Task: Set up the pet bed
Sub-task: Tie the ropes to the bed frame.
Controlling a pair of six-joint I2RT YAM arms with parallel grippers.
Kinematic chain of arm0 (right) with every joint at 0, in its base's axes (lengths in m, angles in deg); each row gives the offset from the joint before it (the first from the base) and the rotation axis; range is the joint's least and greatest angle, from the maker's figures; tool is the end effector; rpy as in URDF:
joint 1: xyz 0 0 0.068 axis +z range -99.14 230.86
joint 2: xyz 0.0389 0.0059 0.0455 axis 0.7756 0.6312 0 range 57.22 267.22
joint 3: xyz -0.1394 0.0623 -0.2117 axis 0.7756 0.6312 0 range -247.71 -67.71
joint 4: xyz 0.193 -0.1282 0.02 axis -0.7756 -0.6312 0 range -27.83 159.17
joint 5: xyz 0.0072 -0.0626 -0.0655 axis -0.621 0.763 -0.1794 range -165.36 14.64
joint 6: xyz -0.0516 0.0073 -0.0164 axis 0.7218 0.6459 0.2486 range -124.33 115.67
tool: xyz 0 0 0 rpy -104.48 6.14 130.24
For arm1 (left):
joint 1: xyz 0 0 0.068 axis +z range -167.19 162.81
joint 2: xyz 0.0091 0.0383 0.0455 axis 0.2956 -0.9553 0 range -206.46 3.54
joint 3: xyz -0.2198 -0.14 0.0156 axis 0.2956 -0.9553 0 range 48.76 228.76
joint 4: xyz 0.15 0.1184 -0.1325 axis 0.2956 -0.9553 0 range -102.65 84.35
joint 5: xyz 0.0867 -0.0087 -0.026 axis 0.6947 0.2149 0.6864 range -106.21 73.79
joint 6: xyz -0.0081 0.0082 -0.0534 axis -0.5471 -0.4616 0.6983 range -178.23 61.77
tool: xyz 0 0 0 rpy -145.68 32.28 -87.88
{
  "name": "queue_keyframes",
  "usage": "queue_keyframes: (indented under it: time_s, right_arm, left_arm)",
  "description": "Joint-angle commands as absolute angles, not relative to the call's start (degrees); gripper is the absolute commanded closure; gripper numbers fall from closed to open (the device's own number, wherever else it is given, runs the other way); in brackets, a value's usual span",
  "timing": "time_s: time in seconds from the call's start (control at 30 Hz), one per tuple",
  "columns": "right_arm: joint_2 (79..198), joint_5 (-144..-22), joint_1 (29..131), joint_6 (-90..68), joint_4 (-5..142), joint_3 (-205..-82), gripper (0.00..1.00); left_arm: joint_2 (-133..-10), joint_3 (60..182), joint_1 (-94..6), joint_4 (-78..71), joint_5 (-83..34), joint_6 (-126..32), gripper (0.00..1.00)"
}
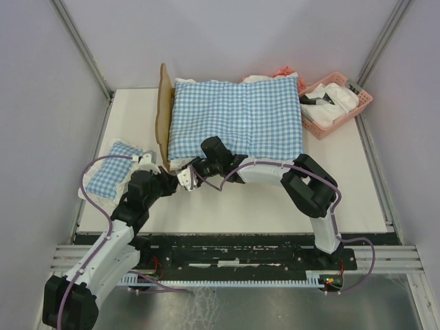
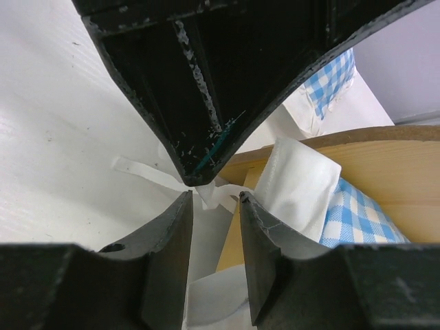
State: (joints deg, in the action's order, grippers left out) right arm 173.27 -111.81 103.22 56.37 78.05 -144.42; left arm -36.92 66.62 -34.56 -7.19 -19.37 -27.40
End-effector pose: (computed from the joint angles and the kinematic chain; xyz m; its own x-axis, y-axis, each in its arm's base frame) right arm 0.2412 0.3483 0.1980 0.6767 -0.2713 -0.6844 -0.7347 -0.3082 -0.6043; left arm 0.1424 -0.0467 0.2050 -0.5125 -0.3759 -0.7720 0.0970 0.8680 -0.4870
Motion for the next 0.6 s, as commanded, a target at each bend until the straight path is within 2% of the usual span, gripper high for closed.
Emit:
queue_keyframes:
  time_s: [0.0,0.57]
  right_arm:
    - [172.2,-114.6,103.4,56.7,79.7,-144.6,0.59]
    - [173.8,-116.1,104.0,59.4,76.3,-146.7,0.67]
  left_arm:
    - [-37.2,66.8,-34.2,-3.9,-19.5,-28.9,0.97]
    - [-38.7,66.9,-34.3,-2.2,-21.6,-29.8,0.97]
